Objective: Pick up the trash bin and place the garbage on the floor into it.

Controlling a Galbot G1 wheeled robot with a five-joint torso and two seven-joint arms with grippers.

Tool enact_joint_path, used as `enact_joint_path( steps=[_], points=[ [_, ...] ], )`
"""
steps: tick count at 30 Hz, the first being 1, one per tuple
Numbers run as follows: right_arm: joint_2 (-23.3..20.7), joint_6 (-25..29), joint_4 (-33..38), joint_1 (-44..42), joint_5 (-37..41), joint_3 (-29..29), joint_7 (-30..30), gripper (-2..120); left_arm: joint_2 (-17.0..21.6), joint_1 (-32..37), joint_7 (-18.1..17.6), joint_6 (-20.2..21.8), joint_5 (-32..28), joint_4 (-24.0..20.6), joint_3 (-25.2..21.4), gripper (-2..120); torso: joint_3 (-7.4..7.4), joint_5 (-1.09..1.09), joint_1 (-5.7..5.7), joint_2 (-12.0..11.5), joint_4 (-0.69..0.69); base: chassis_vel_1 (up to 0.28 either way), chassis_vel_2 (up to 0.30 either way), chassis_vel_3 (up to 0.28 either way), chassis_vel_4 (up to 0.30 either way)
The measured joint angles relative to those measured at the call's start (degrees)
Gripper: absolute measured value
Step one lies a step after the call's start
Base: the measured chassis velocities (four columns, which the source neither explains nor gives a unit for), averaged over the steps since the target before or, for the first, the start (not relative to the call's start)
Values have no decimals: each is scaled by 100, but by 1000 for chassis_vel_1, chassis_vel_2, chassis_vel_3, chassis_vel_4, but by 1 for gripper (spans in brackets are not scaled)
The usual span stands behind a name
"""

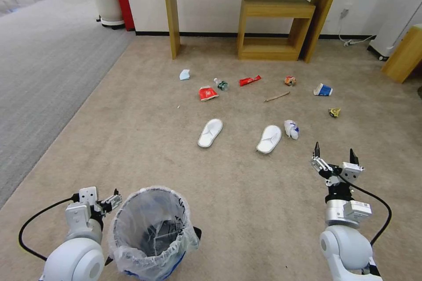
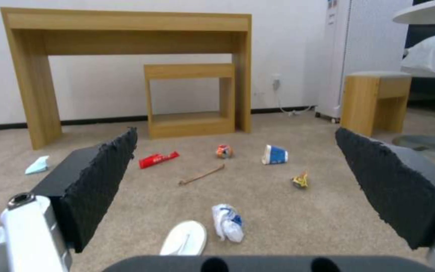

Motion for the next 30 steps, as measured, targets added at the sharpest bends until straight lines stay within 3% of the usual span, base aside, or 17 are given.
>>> enact_joint_path(
  steps=[30],
  points=[
    [23, -106, 222, -166, -62, 178, 101, 100, 24, -112, 48, 57, 52, -139, 494, 100, 0, 1, 0, 1, 0, 0, 0, 0, 0]
  ],
)
